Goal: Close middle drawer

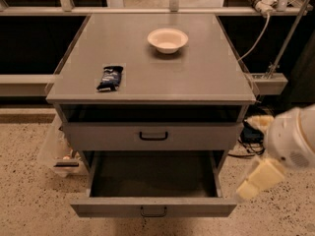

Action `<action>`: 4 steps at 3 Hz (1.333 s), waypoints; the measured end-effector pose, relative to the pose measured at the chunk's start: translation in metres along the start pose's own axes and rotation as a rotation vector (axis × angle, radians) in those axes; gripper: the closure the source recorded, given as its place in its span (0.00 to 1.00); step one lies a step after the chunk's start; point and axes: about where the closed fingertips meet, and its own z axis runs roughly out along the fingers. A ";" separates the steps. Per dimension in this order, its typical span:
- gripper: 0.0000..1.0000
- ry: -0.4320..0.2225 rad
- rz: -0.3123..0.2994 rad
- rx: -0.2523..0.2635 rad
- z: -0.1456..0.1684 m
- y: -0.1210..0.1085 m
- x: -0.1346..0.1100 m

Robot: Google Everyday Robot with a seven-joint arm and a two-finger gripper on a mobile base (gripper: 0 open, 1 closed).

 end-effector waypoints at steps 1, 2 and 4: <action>0.00 -0.104 0.178 -0.086 0.084 0.032 0.048; 0.00 -0.117 0.347 -0.190 0.183 0.077 0.110; 0.41 -0.124 0.400 -0.202 0.216 0.088 0.130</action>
Offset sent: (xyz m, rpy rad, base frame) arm -0.0954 0.0423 -0.3918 0.3706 0.4199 -0.3549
